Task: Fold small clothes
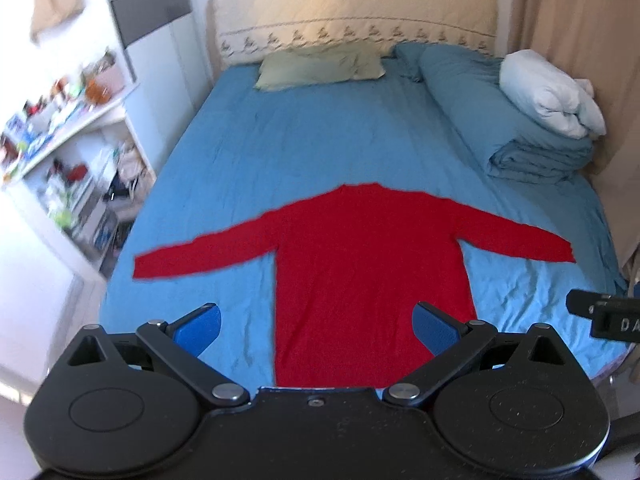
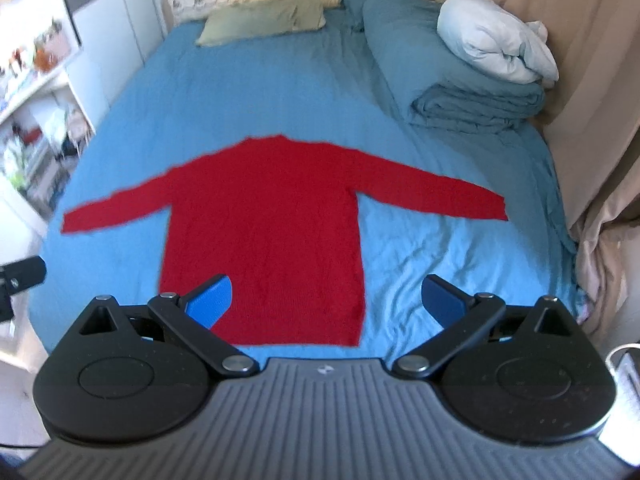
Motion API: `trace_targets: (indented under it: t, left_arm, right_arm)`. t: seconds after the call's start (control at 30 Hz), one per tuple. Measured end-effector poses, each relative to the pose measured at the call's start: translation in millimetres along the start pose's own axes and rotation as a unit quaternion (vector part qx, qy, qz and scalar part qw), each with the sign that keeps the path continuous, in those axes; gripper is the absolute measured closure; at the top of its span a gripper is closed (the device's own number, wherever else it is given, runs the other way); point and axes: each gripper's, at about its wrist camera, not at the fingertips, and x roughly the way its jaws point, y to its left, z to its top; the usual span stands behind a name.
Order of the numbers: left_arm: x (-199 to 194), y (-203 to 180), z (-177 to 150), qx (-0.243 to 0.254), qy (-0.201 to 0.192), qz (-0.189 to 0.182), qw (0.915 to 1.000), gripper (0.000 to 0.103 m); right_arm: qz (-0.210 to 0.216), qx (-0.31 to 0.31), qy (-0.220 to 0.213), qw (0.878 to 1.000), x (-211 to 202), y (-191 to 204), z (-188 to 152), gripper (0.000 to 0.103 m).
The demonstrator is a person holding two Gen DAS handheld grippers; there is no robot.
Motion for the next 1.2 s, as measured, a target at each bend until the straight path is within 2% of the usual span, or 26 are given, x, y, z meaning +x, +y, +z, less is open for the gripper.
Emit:
trace_targets:
  t: [0.13,0.3,0.4,0.53,0.77,0.9,1.07,1.2]
  left_arm:
    - [12.1,7.8,28.2,0.015,-0.027,-0.019,0.9993,0.0]
    - [38.2,7.1,62.8,0.029,-0.056,-0.059,0.9963,0.0]
    - [55.1,-6.8,85.0,0.032,-0.067,-0.065,0.9951,0.0]
    - [91.8,-32.1,114.2,0.022,-0.053,-0.058,0.9967,0.0]
    - [166.4,-98.2,155.9,-0.012,-0.012,-0.056,0.9983,0.0]
    - [216.9,-134.7,173.7,-0.02,0.009,-0.044,0.9988,0.0]
    - [288.9,-176.0,184.3,-0.018,0.038,-0.056,0.9975,0.0]
    - [360.3,-211.0,181.7,0.005,0.061,-0.058,0.9965,0.0]
  right_arm:
    - [-0.006,0.038,-0.025,0.999,0.2,-10.2,17.1,0.0]
    - [-0.044,0.091,-0.047,0.994,8.9,-36.7,43.1,0.0]
    - [-0.065,0.117,-0.057,0.989,19.5,-60.2,60.3,0.0]
    - [-0.091,0.144,-0.06,0.983,46.4,-101.6,86.3,0.0]
    - [-0.094,0.16,-0.045,0.982,137.4,-195.2,129.1,0.0]
    - [-0.107,0.166,-0.024,0.98,209.9,-249.8,145.7,0.0]
    - [-0.125,0.19,0.002,0.974,303.8,-299.4,144.0,0.0]
    - [-0.134,0.225,0.017,0.965,382.5,-332.2,125.6,0.0]
